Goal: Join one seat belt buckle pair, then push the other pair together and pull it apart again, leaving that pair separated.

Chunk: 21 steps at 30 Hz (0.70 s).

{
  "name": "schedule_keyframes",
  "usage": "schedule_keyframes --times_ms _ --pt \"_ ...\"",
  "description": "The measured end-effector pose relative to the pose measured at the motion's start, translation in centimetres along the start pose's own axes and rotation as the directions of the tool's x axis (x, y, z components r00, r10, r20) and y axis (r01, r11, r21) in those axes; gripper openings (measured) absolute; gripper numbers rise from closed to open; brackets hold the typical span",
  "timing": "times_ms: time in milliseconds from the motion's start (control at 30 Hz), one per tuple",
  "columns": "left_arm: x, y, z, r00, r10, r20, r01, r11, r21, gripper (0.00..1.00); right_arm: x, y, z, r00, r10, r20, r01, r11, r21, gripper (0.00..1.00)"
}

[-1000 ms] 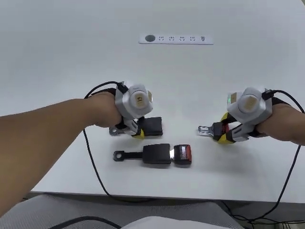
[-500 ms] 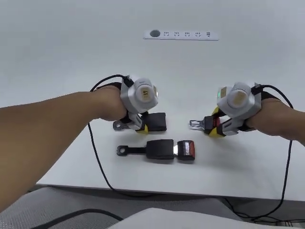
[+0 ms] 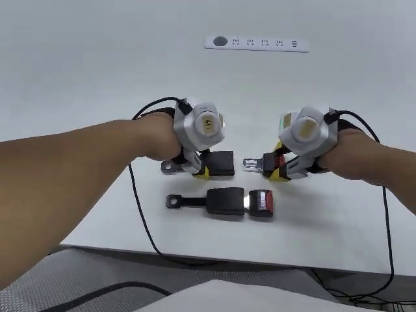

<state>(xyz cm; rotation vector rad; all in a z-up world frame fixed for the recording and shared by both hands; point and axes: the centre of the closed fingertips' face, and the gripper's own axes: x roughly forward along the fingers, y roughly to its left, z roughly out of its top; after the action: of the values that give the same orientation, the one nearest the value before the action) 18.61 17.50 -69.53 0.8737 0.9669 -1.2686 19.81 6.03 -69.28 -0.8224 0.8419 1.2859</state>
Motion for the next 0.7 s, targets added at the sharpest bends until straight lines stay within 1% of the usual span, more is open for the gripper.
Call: schedule_keyframes --times_ms 167,267,333,467,567,633,667,700 --pt "0.0 -0.1 0.1 1.0 0.0 -0.006 0.0 1.0 0.005 0.32 0.6 0.3 1.0 0.9999 0.011 0.009 -0.011 1.0 -0.014 0.34" --pt "0.0 0.0 -0.1 1.0 -0.002 -0.009 0.002 1.0 0.006 0.32 0.8 0.7 1.7 0.9999 0.015 0.003 -0.015 1.0 -0.026 0.34" --pt "0.0 0.0 -0.1 1.0 -0.003 -0.007 0.003 1.0 0.006 0.32 0.7 0.4 1.5 0.9999 0.014 -0.003 -0.014 1.0 -0.023 0.34" --pt "0.0 -0.1 -0.1 1.0 -0.004 -0.007 0.004 1.0 0.009 0.32 0.6 0.5 1.6 1.0 0.0 -0.006 -0.001 0.999 -0.043 0.34" --pt "0.1 0.0 -0.1 0.9999 -0.004 -0.009 0.004 1.0 0.01 0.32 0.8 0.8 2.4 0.9999 0.007 0.013 -0.007 0.998 -0.056 0.34" --pt "0.1 -0.1 -0.1 0.9999 -0.005 -0.011 0.005 1.0 0.015 0.32 1.1 0.8 2.5 0.9999 0.005 0.01 -0.004 0.997 -0.073 0.34" --pt "0.1 -0.1 -0.1 0.9999 -0.005 -0.012 0.006 1.0 0.016 0.32 1.2 0.7 2.6 0.9998 0.007 0.019 -0.006 0.998 -0.064 0.34" --pt "0.1 -0.1 0.0 0.9999 -0.006 -0.013 0.006 1.0 0.019 0.32 1.2 0.7 2.5 0.9998 0.01 0.018 -0.009 0.998 -0.063 0.34"
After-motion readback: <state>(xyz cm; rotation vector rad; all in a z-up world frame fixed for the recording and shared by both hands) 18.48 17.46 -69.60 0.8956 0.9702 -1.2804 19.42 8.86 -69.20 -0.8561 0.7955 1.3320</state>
